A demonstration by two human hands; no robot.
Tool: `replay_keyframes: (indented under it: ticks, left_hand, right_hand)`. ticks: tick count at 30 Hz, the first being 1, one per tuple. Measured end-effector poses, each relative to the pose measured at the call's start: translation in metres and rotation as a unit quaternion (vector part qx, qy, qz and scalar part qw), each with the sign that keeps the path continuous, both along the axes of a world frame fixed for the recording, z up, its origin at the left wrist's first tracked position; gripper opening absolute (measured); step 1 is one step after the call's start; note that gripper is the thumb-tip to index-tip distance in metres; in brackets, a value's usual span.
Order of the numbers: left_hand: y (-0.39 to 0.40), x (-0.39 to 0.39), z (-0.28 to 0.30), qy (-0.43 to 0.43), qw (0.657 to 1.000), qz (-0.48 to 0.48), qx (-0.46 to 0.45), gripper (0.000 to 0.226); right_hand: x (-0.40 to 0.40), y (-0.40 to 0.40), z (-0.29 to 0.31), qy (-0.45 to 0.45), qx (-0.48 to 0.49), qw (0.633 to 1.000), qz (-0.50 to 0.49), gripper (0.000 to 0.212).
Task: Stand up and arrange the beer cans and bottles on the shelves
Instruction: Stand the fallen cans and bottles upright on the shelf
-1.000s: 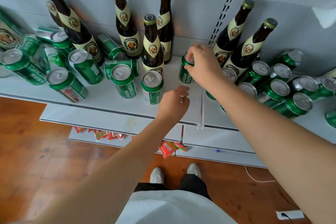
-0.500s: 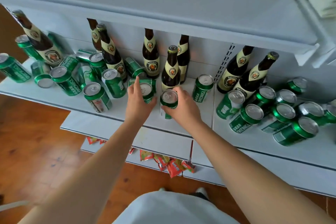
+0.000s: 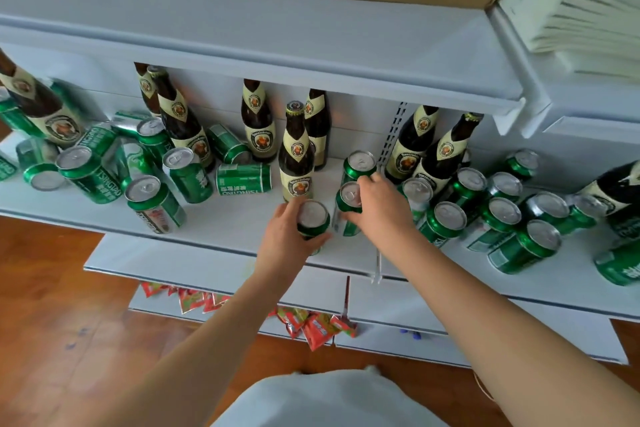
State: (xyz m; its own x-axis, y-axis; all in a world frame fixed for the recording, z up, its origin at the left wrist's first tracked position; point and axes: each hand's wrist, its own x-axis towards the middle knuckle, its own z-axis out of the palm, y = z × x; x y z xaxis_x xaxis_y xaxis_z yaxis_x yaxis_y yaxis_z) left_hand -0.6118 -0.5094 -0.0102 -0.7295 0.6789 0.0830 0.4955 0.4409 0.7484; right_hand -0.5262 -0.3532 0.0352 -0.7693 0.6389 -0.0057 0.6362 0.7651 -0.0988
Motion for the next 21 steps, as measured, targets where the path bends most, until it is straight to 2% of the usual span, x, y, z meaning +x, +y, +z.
replay_keyframes:
  ticks: [3, 8, 12, 15, 16, 18, 21]
  left_hand:
    - [0.025, 0.011, 0.0, -0.011, 1.0, -0.016, 0.01, 0.07]
    - [0.056, 0.015, -0.005, -0.024, 0.999, 0.022, 0.0, 0.066]
    - [0.08, 0.014, -0.002, -0.056, 0.998, 0.032, -0.003, 0.08]
    - [0.082, 0.017, 0.003, -0.063, 0.998, 0.016, -0.024, 0.088]
    - [0.076, 0.018, 0.003, -0.059, 0.998, 0.005, -0.03, 0.087]
    - [0.053, 0.017, 0.003, -0.028, 0.999, -0.002, -0.025, 0.07]
    - [0.009, 0.006, 0.0, 0.036, 0.998, 0.053, -0.018, 0.041]
  right_hand:
    - [-0.003, 0.011, -0.003, -0.015, 0.041, 0.999, 0.0, 0.048]
    - [-0.006, 0.034, -0.005, -0.013, 0.076, 0.997, 0.014, 0.036]
    - [-0.007, 0.053, -0.003, -0.011, 0.04, 0.999, 0.015, 0.037]
    - [-0.001, 0.059, 0.008, -0.01, -0.035, 0.999, 0.006, 0.053]
    - [0.002, 0.057, 0.016, 0.015, -0.064, 0.998, -0.002, 0.059]
    - [0.005, 0.042, 0.029, 0.15, -0.077, 0.986, -0.021, 0.055]
    - [-0.007, 0.0, 0.044, 0.357, -0.049, 0.932, 0.024, 0.04]
